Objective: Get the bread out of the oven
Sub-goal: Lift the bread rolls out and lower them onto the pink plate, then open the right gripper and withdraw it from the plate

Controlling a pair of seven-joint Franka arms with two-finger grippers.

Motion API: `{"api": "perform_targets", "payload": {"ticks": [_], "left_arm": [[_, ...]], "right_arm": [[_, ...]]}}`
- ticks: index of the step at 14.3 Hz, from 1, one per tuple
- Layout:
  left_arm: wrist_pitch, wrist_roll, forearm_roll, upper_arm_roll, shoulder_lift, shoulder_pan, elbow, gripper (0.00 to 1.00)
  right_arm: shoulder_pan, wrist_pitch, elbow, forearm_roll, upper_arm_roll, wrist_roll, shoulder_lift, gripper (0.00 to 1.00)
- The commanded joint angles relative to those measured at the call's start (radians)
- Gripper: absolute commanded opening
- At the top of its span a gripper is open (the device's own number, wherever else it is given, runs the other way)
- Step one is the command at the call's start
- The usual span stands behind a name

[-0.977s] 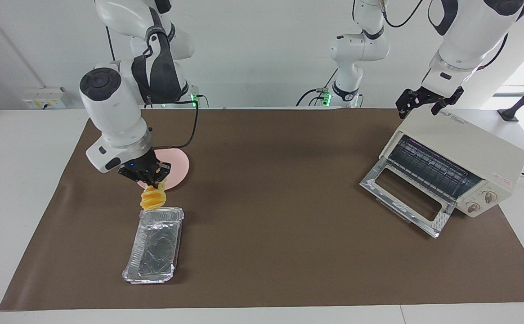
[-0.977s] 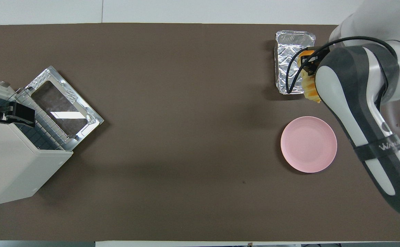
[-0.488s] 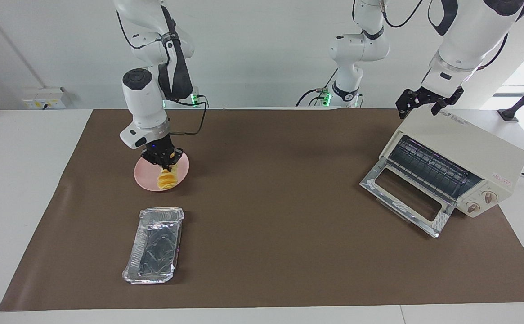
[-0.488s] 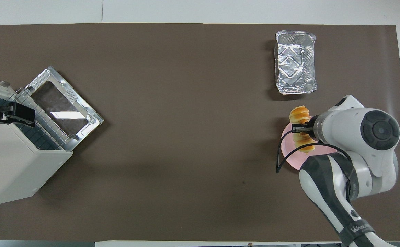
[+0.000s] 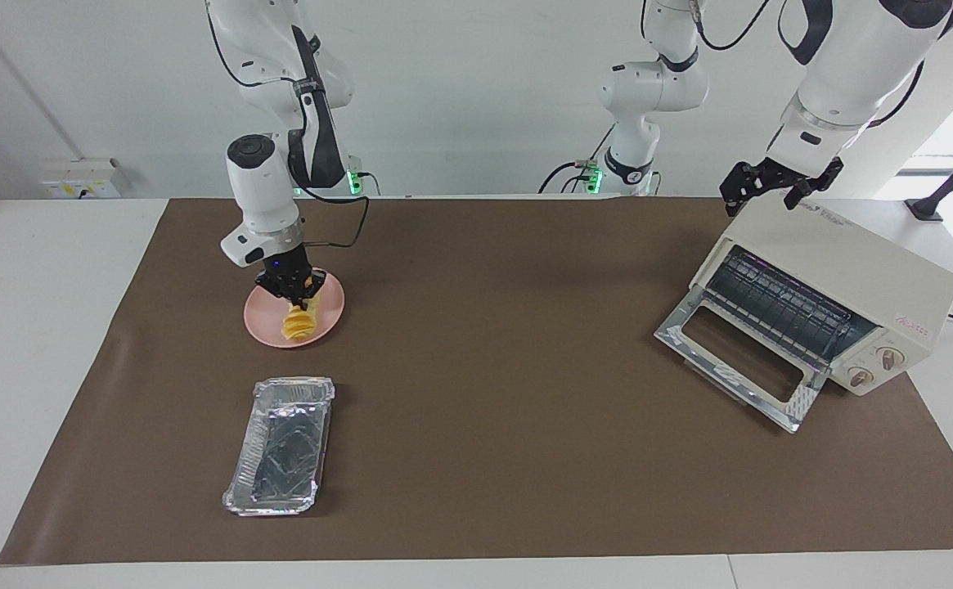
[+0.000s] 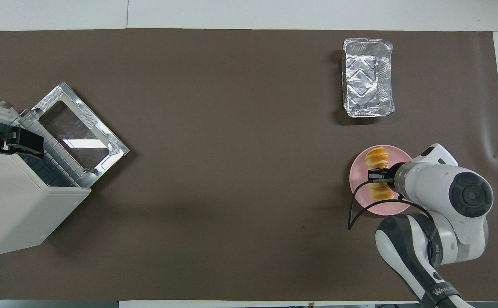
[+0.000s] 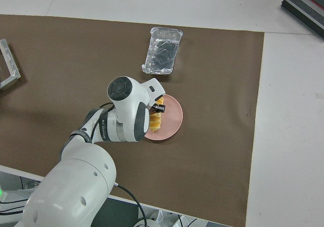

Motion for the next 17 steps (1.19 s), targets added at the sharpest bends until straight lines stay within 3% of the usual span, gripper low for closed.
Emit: {"api": "perform_targets", "payload": {"ticks": [1, 5, 10, 14, 17], "left_arm": [[-0.007, 0.003, -0.015, -0.004, -0.026, 0.013, -0.021, 1.00], [-0.007, 0.003, -0.015, -0.004, -0.026, 0.013, -0.021, 1.00], [-0.007, 0.001, -0.015, -0.004, -0.026, 0.013, -0.021, 1.00], [-0.007, 0.003, -0.015, -0.004, -0.026, 0.013, -0.021, 1.00], [-0.007, 0.003, -0.015, -0.004, -0.026, 0.013, -0.021, 1.00]], "right_arm": [[-0.009, 0.004, -0.008, 0.026, 0.008, -0.012, -0.013, 1.00], [0.007, -0.182, 0.090, 0.026, 0.010, 0.005, -0.024, 1.00], [0.007, -0.580, 0.449, 0.029, 0.010, -0.011, -0.016, 1.00], [-0.018, -0.741, 0.679, 0.034, 0.002, -0.156, -0.011, 1.00], [-0.065, -0.957, 0.884, 0.034, 0.001, -0.277, 0.037, 1.00]]}}
